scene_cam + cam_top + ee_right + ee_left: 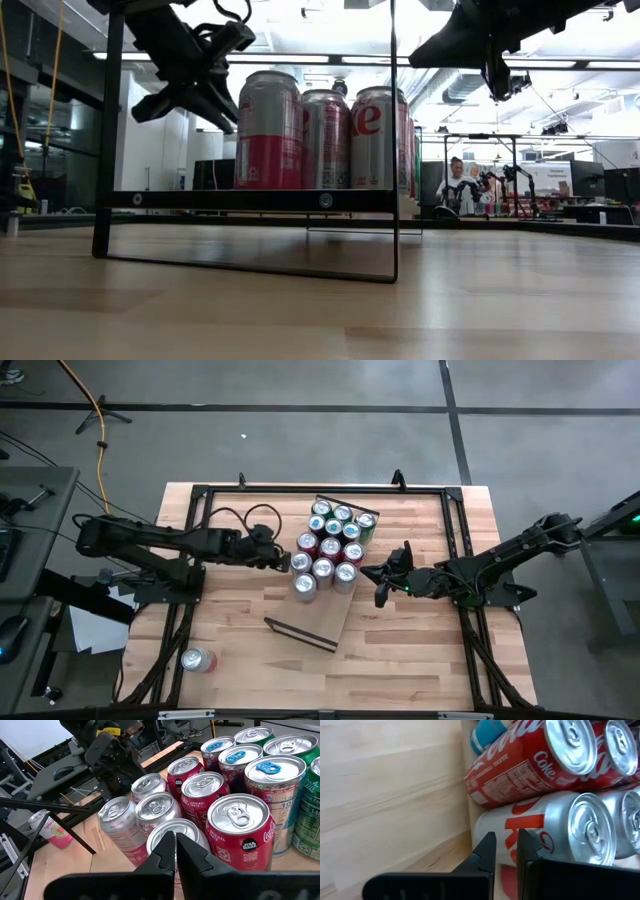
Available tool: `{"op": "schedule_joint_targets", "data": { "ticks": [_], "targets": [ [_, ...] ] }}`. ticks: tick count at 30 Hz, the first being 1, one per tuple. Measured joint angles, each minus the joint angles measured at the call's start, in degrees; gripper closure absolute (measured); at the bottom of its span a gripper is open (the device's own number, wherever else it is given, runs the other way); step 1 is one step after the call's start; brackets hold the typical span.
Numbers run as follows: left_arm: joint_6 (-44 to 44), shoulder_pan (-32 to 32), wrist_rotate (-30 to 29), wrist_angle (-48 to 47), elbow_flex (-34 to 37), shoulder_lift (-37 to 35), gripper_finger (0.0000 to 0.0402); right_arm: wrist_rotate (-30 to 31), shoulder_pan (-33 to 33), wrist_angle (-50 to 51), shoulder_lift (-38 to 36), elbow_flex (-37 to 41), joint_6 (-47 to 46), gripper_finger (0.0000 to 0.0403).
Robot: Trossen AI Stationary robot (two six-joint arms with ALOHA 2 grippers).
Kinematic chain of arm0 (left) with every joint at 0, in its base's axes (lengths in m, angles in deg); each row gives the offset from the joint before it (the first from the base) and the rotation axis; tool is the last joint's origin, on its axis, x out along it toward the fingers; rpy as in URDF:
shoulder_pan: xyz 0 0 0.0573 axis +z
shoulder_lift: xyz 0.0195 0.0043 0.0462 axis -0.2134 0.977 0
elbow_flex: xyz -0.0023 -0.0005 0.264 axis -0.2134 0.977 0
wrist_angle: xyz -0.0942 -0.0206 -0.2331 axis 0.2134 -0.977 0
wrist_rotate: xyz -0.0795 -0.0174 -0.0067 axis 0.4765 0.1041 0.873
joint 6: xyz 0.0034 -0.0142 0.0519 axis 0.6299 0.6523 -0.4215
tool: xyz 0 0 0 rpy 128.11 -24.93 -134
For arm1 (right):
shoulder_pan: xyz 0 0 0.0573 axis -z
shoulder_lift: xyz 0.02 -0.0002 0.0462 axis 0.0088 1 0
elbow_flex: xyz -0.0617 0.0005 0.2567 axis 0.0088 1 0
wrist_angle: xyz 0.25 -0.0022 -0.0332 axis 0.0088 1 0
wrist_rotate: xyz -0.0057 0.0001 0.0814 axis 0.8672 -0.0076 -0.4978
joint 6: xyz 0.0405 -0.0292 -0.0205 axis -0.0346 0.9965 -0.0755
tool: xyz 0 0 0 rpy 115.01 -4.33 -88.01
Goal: Place canned beverage on shelf
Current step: Adjust the red and silver soda cans on the shelf, then adjust the red soda cans on the shelf
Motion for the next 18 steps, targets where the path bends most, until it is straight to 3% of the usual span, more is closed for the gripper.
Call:
{"op": "schedule_joint_targets", "data": {
  "ticks": [9, 18],
  "targets": [
    [-3.12, 4.74, -6.55, -4.54, -0.56, -3.50, 0.0401, 0.00, 0.00, 0.00, 0.00, 0.00, 0.00, 0.0402],
    [-6.21, 11.41, -2.50, 5.01, -0.54, 2.49, 0.0401, 0.00, 0.00, 0.02, 0.00, 0.00, 0.22, 0.0402]
  ]
}}
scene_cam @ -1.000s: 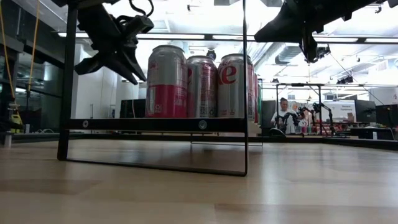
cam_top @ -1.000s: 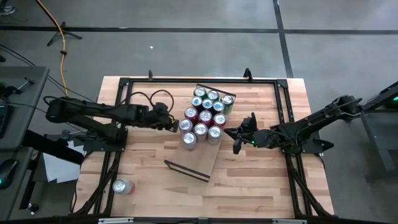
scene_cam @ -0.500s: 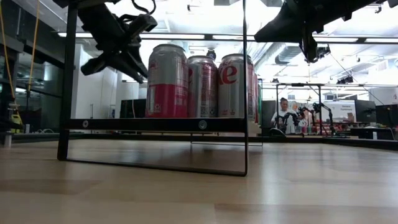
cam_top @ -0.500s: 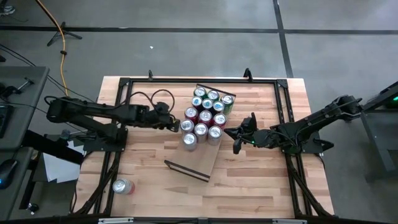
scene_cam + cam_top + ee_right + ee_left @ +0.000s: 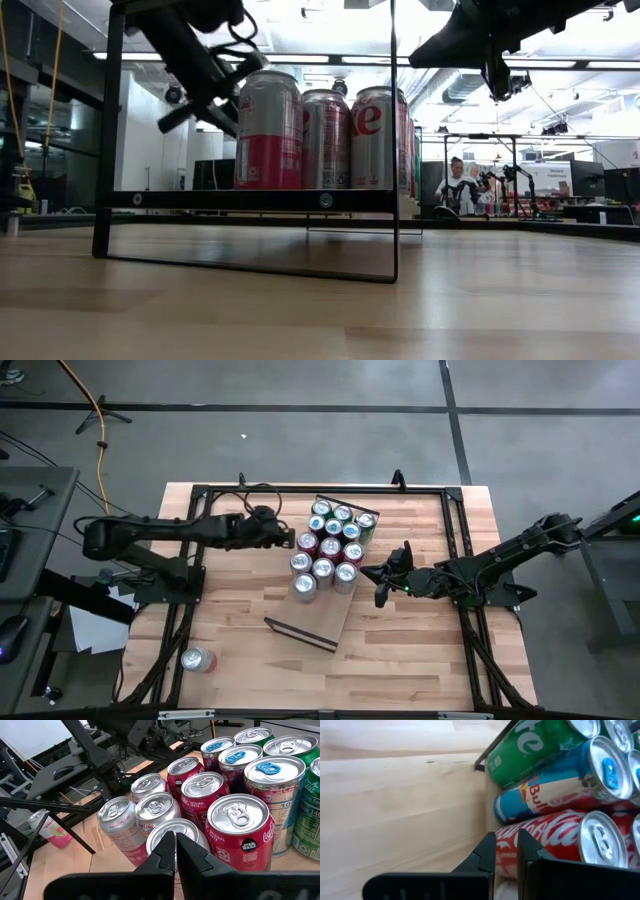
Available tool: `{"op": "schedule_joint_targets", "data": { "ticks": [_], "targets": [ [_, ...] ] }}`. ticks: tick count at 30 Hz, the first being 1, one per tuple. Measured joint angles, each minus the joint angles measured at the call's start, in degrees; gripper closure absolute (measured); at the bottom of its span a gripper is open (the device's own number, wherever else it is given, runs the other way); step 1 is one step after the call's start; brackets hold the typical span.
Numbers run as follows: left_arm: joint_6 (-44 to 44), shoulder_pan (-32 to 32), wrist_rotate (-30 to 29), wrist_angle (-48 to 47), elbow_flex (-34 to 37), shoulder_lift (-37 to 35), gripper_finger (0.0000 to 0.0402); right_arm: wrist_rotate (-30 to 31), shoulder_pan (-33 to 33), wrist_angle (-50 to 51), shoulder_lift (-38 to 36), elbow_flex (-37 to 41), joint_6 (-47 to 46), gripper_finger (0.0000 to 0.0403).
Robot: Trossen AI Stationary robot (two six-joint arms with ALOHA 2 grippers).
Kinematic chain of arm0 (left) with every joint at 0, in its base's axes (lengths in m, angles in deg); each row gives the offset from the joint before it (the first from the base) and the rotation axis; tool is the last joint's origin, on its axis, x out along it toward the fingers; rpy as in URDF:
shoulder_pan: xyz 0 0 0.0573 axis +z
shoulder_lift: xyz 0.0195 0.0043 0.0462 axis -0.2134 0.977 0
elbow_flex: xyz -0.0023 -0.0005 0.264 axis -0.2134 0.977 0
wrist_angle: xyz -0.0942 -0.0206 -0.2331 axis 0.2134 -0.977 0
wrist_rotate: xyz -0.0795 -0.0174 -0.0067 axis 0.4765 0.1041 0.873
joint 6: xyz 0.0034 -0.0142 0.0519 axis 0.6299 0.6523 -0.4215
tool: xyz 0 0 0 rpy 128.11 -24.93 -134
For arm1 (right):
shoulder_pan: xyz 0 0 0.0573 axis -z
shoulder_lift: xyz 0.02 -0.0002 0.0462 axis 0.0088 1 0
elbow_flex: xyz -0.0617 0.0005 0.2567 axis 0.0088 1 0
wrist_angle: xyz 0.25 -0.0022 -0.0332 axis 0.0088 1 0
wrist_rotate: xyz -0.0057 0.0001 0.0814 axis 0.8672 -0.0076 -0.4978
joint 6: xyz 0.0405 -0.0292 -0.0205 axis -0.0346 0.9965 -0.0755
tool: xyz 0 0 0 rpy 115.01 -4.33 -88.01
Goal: Place canned beverage on shelf
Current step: Adjust the red soda cans on the shelf
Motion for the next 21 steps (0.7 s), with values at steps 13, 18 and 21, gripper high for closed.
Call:
{"op": "schedule_joint_targets", "data": {
  "ticks": [13, 18, 21],
  "targets": [
    [2.69, -0.52, 2.55, 8.97, 0.04, 7.15, 0.0401, 0.04, 0.00, 0.48, 0.00, 0.00, 0.20, 0.0402],
    [2.82, -0.87, 2.41, 9.08, 0.04, 7.38, 0.0401, 0.17, 0.00, 0.49, 0.00, 0.00, 0.22, 0.0402],
    [2.43, 0.20, 0.85, 6.90, 0.08, 5.19, 0.0401, 0.17, 0.00, 0.48, 0.00, 0.00, 0.21, 0.0402]
  ]
}}
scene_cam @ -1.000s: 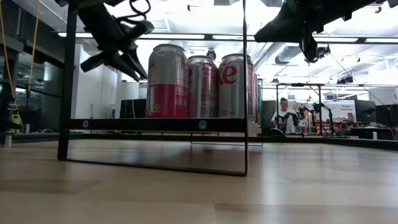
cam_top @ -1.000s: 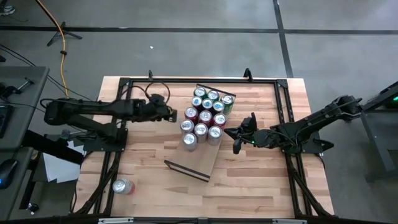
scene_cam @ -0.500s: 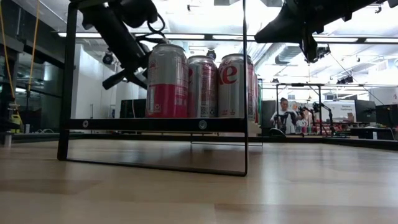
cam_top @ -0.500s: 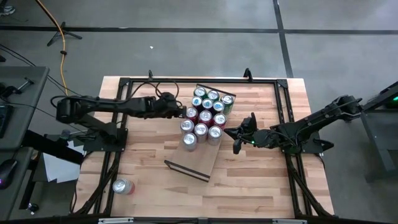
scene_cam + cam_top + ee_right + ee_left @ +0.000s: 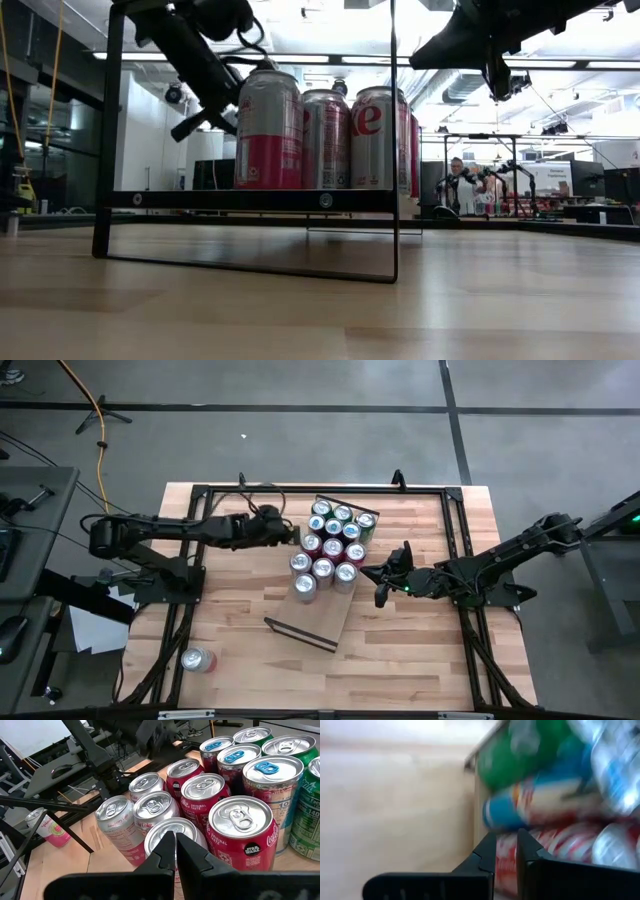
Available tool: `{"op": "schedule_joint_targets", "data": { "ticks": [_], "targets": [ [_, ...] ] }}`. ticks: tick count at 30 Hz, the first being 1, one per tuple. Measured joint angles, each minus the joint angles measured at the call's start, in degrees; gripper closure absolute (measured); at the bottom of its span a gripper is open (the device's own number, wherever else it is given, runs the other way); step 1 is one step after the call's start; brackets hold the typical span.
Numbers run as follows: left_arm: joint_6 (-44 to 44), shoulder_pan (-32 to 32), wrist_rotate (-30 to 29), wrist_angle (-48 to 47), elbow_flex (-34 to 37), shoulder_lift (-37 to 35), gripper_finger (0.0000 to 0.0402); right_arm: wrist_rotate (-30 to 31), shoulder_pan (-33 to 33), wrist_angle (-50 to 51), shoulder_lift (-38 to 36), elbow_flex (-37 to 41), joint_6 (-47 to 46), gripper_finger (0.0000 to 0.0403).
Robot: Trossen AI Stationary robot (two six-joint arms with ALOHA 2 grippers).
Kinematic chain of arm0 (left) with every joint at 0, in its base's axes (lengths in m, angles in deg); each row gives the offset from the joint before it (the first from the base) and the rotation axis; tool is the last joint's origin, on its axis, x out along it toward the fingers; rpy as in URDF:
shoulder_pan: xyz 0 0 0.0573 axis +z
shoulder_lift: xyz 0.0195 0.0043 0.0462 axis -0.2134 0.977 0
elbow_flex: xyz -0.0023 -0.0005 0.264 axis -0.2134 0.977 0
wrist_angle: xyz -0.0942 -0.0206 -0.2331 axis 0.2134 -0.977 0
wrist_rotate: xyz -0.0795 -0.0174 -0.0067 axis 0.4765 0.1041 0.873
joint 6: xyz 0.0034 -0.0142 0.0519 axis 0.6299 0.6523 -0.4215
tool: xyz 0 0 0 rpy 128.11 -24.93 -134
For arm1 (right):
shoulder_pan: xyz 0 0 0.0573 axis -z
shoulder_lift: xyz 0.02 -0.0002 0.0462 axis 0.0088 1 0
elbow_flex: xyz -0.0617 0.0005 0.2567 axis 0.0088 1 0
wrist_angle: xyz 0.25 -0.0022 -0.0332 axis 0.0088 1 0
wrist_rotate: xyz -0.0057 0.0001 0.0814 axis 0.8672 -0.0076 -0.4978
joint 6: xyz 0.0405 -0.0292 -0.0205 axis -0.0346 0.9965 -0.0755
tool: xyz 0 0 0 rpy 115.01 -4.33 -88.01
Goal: Place canned beverage on shelf
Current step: Adjust the red soda cans on the shelf, then put the white and pink soda can on the shelf aligned with the other white and pink soda can
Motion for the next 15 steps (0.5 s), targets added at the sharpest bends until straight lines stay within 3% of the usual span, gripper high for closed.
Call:
{"op": "schedule_joint_targets", "data": {
  "ticks": [6, 15],
  "targets": [
    [-2.71, 4.22, -4.52, 0.51, -0.07, -4.00, 0.0401, 0.09, 0.00, 0.00, 0.00, 0.00, -0.01, 0.0402],
    [-4.56, 8.01, -0.62, 6.64, -0.09, -0.93, 0.0401, 0.44, 0.00, -0.06, 0.00, 0.00, -0.16, 0.0402]
  ]
}}
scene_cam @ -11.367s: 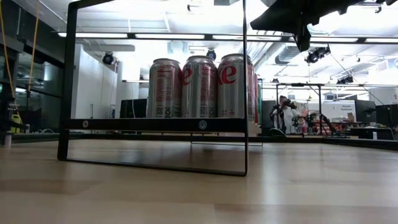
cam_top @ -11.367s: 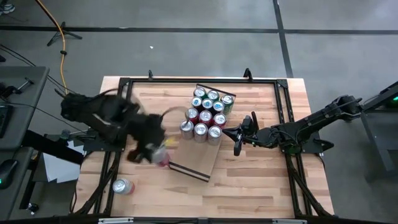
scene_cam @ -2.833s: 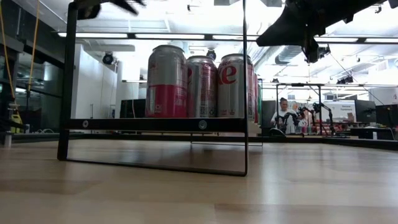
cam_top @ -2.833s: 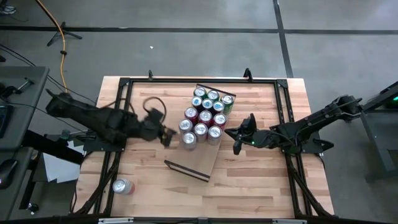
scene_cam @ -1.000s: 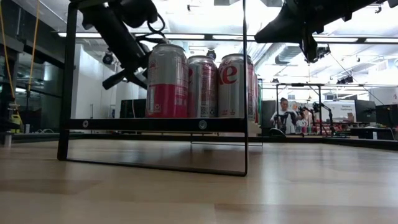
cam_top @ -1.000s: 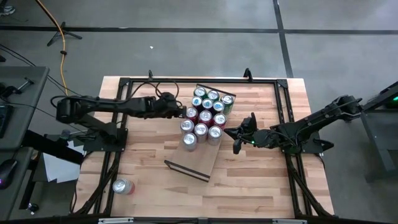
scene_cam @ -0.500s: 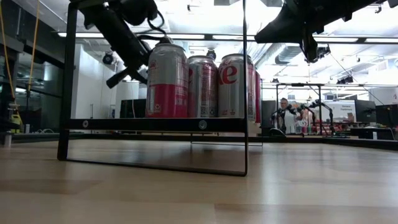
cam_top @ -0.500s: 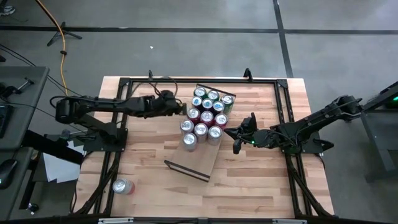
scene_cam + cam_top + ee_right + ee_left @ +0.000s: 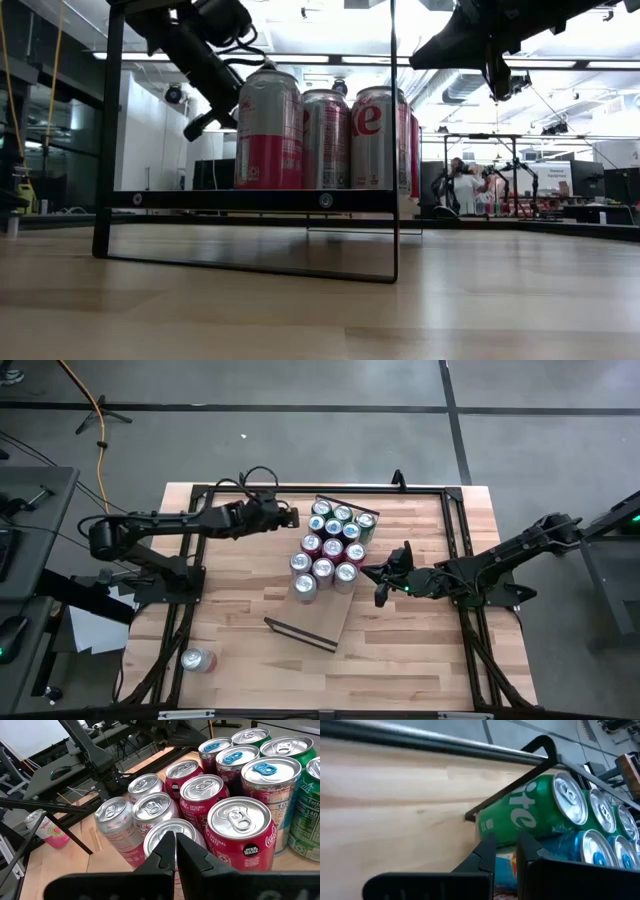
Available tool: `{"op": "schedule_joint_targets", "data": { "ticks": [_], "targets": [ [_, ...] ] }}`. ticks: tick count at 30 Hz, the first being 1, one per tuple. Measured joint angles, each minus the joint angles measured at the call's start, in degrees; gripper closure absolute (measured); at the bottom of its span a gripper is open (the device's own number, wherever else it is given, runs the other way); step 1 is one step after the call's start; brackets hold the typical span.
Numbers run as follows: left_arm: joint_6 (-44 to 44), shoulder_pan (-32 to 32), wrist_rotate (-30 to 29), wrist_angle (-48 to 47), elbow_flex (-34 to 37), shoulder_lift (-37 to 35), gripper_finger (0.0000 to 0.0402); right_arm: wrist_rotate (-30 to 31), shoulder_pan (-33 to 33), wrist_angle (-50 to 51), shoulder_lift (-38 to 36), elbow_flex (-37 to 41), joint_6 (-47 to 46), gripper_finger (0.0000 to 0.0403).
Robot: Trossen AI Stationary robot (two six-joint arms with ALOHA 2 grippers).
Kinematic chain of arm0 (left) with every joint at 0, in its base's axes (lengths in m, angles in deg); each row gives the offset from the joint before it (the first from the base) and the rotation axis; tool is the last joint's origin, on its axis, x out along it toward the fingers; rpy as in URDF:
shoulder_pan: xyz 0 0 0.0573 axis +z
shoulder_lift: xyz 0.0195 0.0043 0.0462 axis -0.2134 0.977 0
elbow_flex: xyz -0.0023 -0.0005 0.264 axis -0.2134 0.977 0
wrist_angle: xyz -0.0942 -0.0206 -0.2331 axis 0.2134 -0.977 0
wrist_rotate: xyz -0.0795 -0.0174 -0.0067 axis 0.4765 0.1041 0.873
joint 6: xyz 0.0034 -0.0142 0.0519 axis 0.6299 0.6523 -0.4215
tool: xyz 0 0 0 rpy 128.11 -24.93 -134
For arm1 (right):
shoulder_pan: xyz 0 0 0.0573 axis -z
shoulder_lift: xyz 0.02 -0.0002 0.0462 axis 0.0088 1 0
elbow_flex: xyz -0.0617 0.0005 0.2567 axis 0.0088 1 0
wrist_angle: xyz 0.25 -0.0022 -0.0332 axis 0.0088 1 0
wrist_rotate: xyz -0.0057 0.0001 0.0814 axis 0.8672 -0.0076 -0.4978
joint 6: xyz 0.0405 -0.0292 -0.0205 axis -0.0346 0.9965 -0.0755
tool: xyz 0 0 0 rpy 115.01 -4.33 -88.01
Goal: Place canned beverage on shelf
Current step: Put the white and pink soda can on the shelf aligned with the other white and pink soda can
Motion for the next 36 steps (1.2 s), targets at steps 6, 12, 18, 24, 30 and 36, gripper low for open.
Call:
{"op": "schedule_joint_targets", "data": {
  "ticks": [6, 12, 18, 24, 30, 36],
  "targets": [
    [-10.77, -0.28, 3.34, 0.28, -0.25, -8.18, 0.0401, 0.48, 0.00, -0.92, 0.00, 0.00, 0.17, 0.0402],
    [-18.66, -10.32, 11.72, 3.40, -0.42, -18.05, 0.0401, 0.66, 0.00, -5.52, 0.00, 0.00, 4.69, 0.0402],
    [-14.09, -26.23, 13.26, 11.63, -0.42, -21.82, 0.0401, 0.92, 0.28, -9.10, 0.00, 0.00, 7.79, 0.0402],
    [-13.16, -35.60, 7.87, 13.49, -0.44, -22.06, 0.0402, 0.88, 1.06, -12.98, 0.00, 0.00, 8.02, 0.0402],
    [-19.40, -37.67, 7.71, 10.32, -0.42, -23.77, 0.0376, -1.79, 2.14, -18.89, 0.00, -0.02, 9.25, 0.0402],
    [-22.46, -37.66, 10.80, 3.07, -0.39, -27.58, 0.0298, -0.05, 2.14, -20.90, 0.00, -0.02, 8.66, 0.0402]
  ]
}}
